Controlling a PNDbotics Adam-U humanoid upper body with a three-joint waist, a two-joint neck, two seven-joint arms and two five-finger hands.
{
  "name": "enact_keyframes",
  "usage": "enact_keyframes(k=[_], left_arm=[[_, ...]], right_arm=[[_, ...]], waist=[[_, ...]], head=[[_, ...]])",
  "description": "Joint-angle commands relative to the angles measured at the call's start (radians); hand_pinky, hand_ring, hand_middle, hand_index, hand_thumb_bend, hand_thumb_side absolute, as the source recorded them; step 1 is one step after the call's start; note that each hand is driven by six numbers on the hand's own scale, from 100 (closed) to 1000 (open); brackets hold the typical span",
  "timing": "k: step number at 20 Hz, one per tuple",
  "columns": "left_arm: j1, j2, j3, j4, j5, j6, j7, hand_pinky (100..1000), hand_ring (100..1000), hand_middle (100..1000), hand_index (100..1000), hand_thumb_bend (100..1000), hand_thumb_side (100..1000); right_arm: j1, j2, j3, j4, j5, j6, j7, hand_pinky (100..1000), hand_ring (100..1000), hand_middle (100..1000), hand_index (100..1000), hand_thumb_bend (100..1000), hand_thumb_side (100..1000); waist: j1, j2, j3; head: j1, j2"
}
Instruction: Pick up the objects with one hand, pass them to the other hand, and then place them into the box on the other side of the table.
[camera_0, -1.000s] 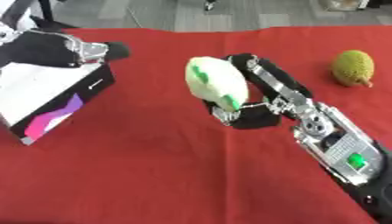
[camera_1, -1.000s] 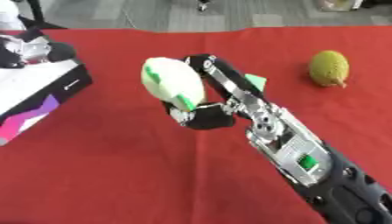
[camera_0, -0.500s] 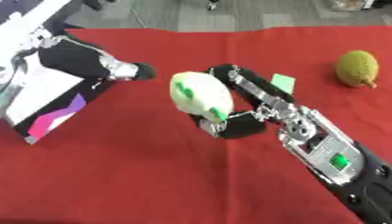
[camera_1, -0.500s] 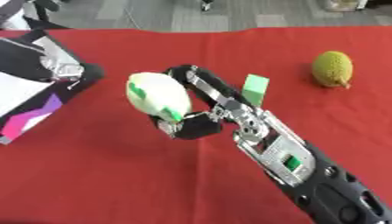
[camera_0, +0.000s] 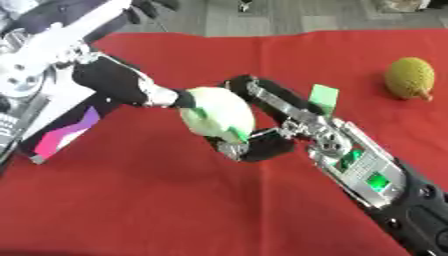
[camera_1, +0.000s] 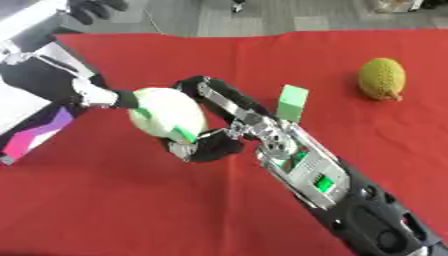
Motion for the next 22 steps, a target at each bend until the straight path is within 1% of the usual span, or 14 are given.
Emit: enact_keyframes(k=[1,3,5,6,9,12,16,19,22], left_arm=[[-0.024,0.003,-0.01,0.011,-0.02,0.0,-0.025,792,810,821,860,742,348],[-0.027,-0.001,-0.017,0.023,-0.03,-0.004,-0.042,796,813,824,861,735,328],[-0.03,-0.005,-0.026,0.037,-0.042,-0.011,-0.067,800,816,827,861,712,308],[-0.031,-0.006,-0.027,0.042,-0.048,-0.015,-0.077,802,817,828,860,700,290],[-0.032,-0.009,-0.031,0.057,-0.063,-0.031,-0.108,805,819,830,857,682,268],[-0.031,-0.009,-0.032,0.068,-0.08,-0.052,-0.135,809,823,833,856,663,257],[-0.028,-0.011,-0.036,0.077,-0.092,-0.084,-0.189,815,828,839,856,651,244],[-0.027,-0.012,-0.032,0.077,-0.098,-0.097,-0.219,817,829,840,857,650,247],[-0.026,-0.015,-0.034,0.078,-0.099,-0.102,-0.24,816,829,840,858,650,252]], right_arm=[[-0.025,0.007,0.004,-0.009,0.009,0.005,0.011,799,620,606,708,239,100],[-0.03,0.011,0.008,-0.007,0.018,0.014,0.02,799,620,605,708,243,100],[-0.033,0.018,0.012,0.006,0.026,0.037,0.026,797,618,604,707,245,100],[-0.034,0.021,0.014,0.012,0.024,0.051,0.026,796,617,621,706,246,100],[-0.039,0.032,0.023,0.033,-0.02,0.126,0.033,792,612,619,704,227,100],[-0.048,0.036,0.031,0.028,-0.069,0.204,0.034,792,610,617,703,210,100],[-0.053,0.037,0.035,0.014,-0.092,0.267,0.022,792,611,617,704,203,100],[-0.059,0.042,0.033,0.016,-0.103,0.32,-0.02,793,613,619,706,199,100],[-0.065,0.048,0.037,0.013,-0.105,0.358,-0.093,793,615,621,708,198,100]], waist=[[0.013,-0.036,0.0],[0.013,-0.036,0.0],[0.013,-0.037,0.0],[0.013,-0.038,0.0],[0.011,-0.039,0.0],[0.01,-0.04,0.0],[0.009,-0.041,0.0],[0.009,-0.041,-0.001],[0.009,-0.041,-0.002]], head=[[0.0,0.006],[0.0,0.006],[0.001,0.006],[0.001,0.006],[0.003,0.006],[0.005,0.006],[0.002,0.006],[-0.001,0.006],[-0.004,0.006]])
